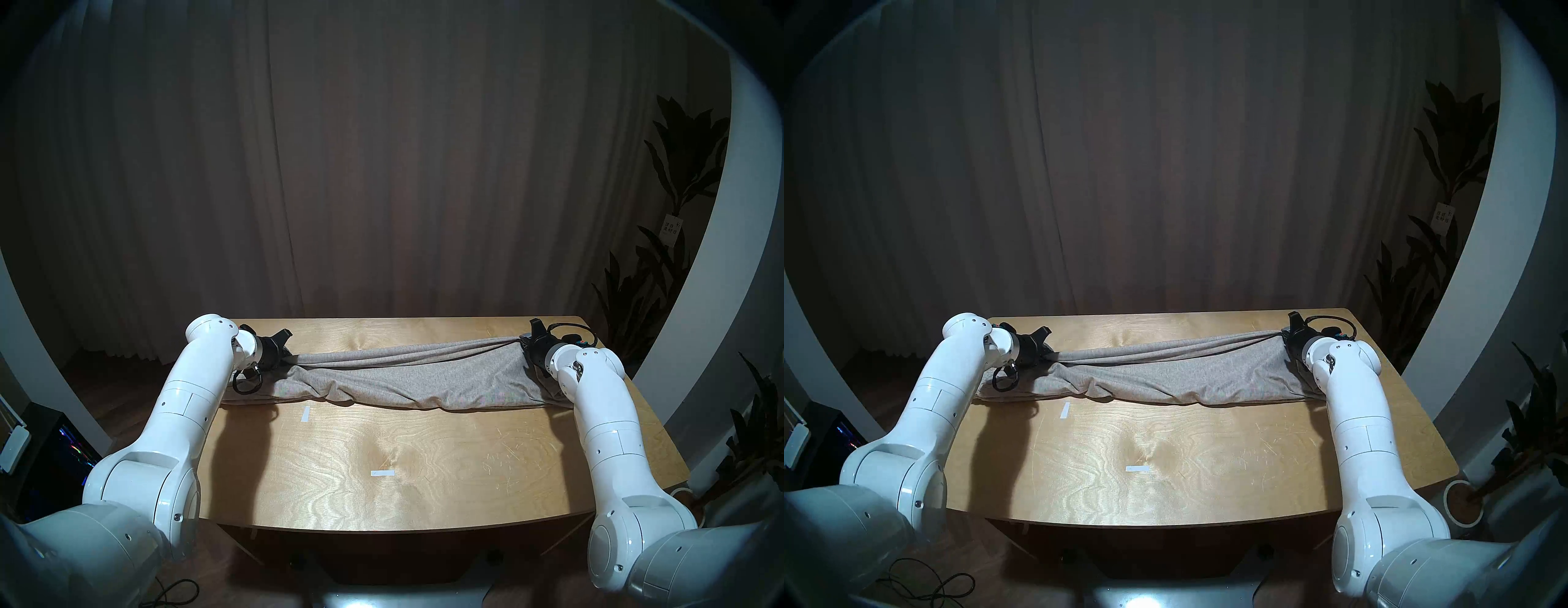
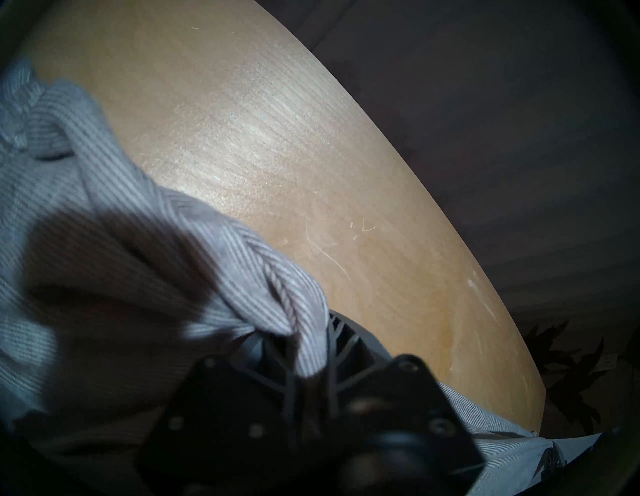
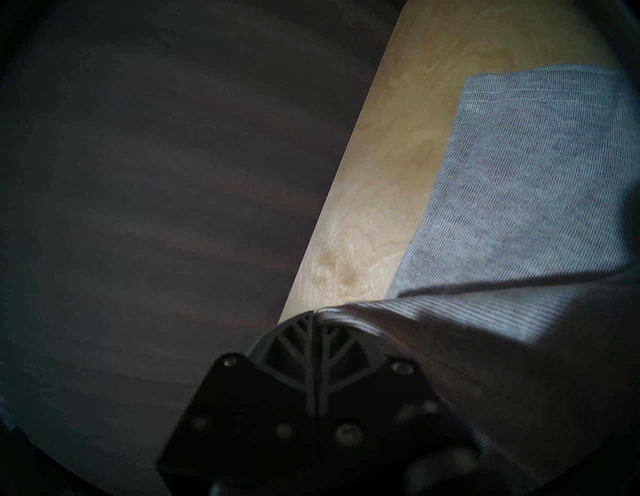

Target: Fold the pants in half lengthwise, then in half again, and set them down flat

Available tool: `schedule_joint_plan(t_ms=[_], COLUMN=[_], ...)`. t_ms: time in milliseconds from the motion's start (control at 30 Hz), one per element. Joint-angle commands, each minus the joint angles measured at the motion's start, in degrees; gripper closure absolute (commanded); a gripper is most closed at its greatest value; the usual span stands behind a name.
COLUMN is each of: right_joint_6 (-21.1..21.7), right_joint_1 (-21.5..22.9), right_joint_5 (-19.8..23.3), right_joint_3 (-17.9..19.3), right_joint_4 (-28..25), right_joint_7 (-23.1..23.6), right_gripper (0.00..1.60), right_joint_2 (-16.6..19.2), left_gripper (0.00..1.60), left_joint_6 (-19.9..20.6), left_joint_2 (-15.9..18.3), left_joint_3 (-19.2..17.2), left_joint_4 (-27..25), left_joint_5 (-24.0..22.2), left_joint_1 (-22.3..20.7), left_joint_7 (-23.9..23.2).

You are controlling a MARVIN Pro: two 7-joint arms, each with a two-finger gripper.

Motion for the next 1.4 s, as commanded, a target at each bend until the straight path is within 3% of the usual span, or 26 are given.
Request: schedule_joint_plan(t_ms=[0,67,100,133,167,400,433,467,500,533,567,600,1100,1200,1367], right_joint_6=[-1.15,-1.40,-1.40,-1.62,-1.74,-0.59,-0.62,-0.62,-0.39,-0.07,-0.09,-0.08,2.86,6.27,7.00], right_joint_1=[4.86,5.49,5.49,6.26,6.72,9.77,10.03,10.03,10.53,10.86,11.29,11.64,16.36,17.48,17.96], right_joint_5=[-2.61,-3.38,-3.38,-3.99,-4.36,-7.01,-7.58,-7.58,-7.94,-8.31,-8.71,-9.15,-13.07,-14.66,-15.92], right_joint_3=[-2.07,-2.70,-2.70,-3.21,-3.53,-6.47,-7.09,-7.09,-7.62,-8.11,-8.55,-9.00,-13.14,-15.13,-16.42], right_joint_4=[2.10,3.23,3.23,4.52,5.26,9.23,9.48,9.48,10.06,10.19,10.53,10.58,14.30,15.38,15.93], right_joint_7=[2.66,3.30,3.30,3.90,4.29,6.08,6.60,6.60,6.96,7.28,7.66,8.04,13.24,13.43,14.65], right_gripper=[1.60,1.60,1.60,1.60,1.60,1.60,1.44,1.44,1.01,0.93,0.14,0.00,0.00,0.00,0.00], right_joint_2=[2.03,2.43,2.43,2.82,3.05,4.86,5.16,5.16,5.41,5.68,5.86,6.13,10.21,11.95,12.70], left_gripper=[0.57,0.28,0.28,0.04,0.00,0.00,0.00,0.00,0.00,0.00,0.00,0.00,0.00,0.00,0.00], left_joint_6=[-1.43,-1.73,-1.73,-2.03,-2.22,-3.25,-3.36,-3.36,-3.53,-3.63,-3.77,-3.86,-5.61,-6.01,-6.34], left_joint_2=[-0.39,-0.41,-0.41,-0.38,-0.33,-0.16,-0.15,-0.15,-0.11,-0.07,-0.01,0.07,1.80,2.32,2.74], left_joint_3=[1.64,2.14,2.14,2.65,2.95,4.65,4.77,4.77,5.05,5.17,5.37,5.45,7.68,8.44,9.06], left_joint_4=[3.30,4.43,4.43,5.57,6.29,9.90,10.24,10.24,10.77,11.01,11.44,11.64,15.96,17.06,18.02], left_joint_5=[1.52,1.90,1.90,2.29,2.52,3.83,3.93,3.93,4.13,4.22,4.37,4.42,6.32,6.92,7.37], left_joint_1=[-6.29,-6.88,-6.88,-7.53,-7.92,-9.54,-9.65,-9.65,-9.89,-9.96,-10.13,-10.16,-11.65,-11.71,-11.87], left_joint_7=[-2.53,-3.22,-3.22,-4.03,-4.62,-7.40,-7.66,-7.66,-8.16,-8.41,-8.86,-9.12,-15.59,-17.58,-19.27])
